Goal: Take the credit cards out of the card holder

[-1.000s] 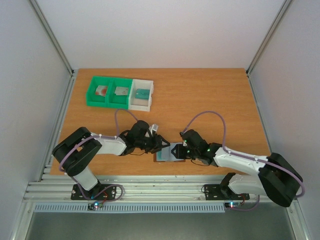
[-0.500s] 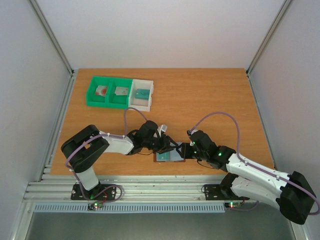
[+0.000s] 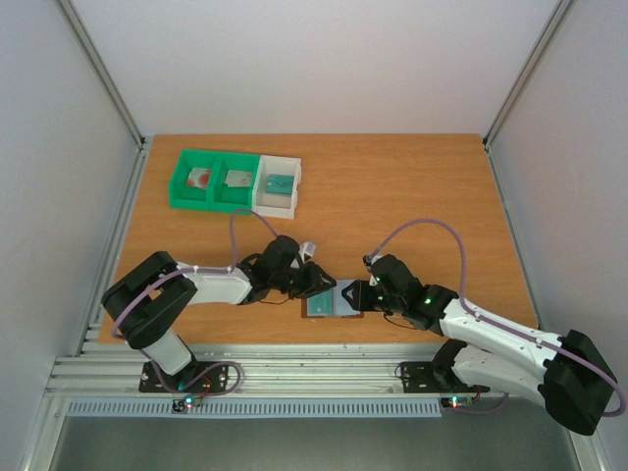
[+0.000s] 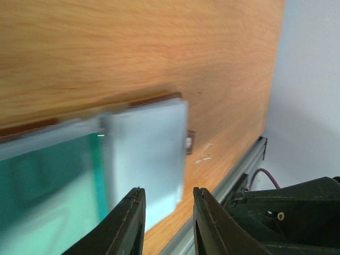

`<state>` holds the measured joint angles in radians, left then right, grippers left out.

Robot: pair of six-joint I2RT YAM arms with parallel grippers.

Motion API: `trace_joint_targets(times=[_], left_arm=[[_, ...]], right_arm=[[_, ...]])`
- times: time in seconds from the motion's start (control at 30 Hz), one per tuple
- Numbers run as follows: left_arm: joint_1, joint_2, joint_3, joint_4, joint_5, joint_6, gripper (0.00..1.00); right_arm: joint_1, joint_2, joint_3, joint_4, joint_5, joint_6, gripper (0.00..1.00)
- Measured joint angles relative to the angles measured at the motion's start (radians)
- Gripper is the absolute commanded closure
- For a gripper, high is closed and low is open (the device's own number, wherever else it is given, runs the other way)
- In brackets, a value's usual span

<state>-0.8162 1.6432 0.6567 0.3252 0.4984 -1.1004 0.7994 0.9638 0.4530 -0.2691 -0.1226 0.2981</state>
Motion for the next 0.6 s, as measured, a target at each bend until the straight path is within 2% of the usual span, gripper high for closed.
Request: trace_joint_targets(times=[0.1, 0.33, 0.6], left_arm=[[0.031, -0.038, -0.046, -0.02, -0.016, 0.009, 0.77], [0.076, -0.081, -0.124, -0.082, -0.035, 0.039, 0.99], [0.076, -0.1, -0.14, -0.119, -0.043, 0.072, 1.0]], right_arm=[[0.0, 0.051, 0.0, 0.037, -0.025, 0.0, 0.7], [0.0, 0.226, 0.002, 0.138, -0.097, 0.011, 0.74], [0.0, 0.39, 0.019, 0.242, -0.151, 0.024, 0.76]])
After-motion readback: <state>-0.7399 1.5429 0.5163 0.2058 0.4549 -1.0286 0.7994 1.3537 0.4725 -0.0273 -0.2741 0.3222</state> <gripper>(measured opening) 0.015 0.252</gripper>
